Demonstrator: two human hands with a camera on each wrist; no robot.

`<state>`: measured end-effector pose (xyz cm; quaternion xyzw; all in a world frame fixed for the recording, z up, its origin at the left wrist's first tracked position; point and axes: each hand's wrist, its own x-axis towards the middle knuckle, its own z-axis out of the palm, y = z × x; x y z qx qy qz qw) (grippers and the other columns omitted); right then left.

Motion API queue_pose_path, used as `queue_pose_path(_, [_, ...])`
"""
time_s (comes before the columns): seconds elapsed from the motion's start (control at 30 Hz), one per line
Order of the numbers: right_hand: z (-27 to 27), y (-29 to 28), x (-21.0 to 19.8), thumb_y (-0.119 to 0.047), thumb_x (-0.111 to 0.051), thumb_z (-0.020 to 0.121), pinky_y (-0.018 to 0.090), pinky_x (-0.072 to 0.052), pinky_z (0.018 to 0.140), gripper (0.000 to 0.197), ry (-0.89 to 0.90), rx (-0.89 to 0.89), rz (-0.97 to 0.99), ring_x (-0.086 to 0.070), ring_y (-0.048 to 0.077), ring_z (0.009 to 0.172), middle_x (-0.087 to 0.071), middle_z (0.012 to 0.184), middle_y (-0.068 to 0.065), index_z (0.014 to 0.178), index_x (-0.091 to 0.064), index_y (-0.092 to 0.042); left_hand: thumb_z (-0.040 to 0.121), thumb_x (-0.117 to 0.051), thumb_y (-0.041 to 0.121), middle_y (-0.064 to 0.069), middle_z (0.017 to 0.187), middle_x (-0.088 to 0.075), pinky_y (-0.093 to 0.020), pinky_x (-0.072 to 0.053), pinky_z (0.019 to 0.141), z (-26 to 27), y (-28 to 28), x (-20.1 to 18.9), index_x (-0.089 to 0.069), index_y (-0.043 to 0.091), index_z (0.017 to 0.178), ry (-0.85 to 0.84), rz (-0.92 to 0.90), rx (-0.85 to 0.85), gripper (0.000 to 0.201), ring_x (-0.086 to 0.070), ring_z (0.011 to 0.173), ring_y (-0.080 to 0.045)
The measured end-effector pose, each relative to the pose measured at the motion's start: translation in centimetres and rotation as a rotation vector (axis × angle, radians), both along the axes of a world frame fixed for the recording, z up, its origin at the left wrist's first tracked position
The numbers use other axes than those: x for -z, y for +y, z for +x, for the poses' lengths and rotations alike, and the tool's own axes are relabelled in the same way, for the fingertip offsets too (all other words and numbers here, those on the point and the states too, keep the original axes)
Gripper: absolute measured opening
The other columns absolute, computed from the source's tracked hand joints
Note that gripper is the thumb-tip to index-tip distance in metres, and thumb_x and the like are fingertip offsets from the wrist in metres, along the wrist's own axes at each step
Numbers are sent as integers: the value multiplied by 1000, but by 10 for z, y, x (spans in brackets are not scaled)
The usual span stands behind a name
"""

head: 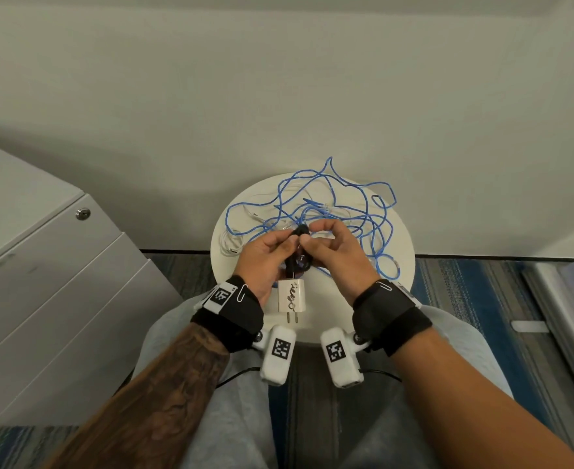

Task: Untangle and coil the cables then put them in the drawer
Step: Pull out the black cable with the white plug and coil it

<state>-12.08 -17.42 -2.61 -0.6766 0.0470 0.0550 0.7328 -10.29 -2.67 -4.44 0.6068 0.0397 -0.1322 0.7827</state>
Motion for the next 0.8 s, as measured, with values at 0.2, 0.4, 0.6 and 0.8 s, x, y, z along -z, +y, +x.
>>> queue_pose_path(0.2, [4,-9,-2,-14,-55,100,35,-54,76,5,145,-55,203,-62,21,75,-64,83,8,102,-54,-9,99,-51,5,-5,102,-71,-28,-55,88,2,0,0,-61,23,126,-300,279,160,34,-67,99,-12])
queue_pose_path(0.4, [1,-11,-7,6,-64,90,35,-59,76,29,86,-137,138,-70,23,76,-72,84,8,111,-50,-7,98,-52,7,-4,110,-68,-24,-54,86,4,-3,5,-63,29,117,-365,355,108,30,-67,102,-13])
queue_pose_path(0.6, [1,-12,-8,0,-63,93,45,-59,89,22,22,-78,29,-72,31,89,-69,99,31,114,-65,-6,95,-58,19,-4,99,-72,-49,-58,85,10,3,8,-67,33,105,-268,356,-6,20,-70,91,-20])
queue_pose_path(0.8, [3,-23,-10,-1,-53,98,43,-58,90,28,48,-215,148,-72,28,97,-71,107,23,123,-63,-6,99,-52,19,-8,89,-69,-43,-58,75,11,15,-6,-66,10,115,-67,101,161,22,-67,86,-23])
